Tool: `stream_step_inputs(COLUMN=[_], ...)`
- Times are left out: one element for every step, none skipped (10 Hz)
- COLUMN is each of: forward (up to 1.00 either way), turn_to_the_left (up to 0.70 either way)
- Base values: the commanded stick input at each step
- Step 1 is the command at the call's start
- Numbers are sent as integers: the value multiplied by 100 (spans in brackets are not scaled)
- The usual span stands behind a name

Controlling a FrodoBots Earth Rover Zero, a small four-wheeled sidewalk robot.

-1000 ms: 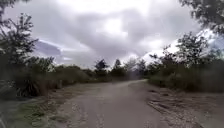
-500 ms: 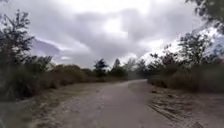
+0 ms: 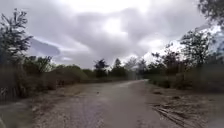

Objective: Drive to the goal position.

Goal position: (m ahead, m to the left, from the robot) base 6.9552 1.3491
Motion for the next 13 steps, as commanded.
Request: stream_step_inputs(forward=[45, 45, 45, 45, 45, 45, 45, 45, 45, 45, 45, 45, 45], turn_to_the_left=[0, 0, 0, 0, 0, 0, 0, 0, 0, 0, 0, 0, 0])
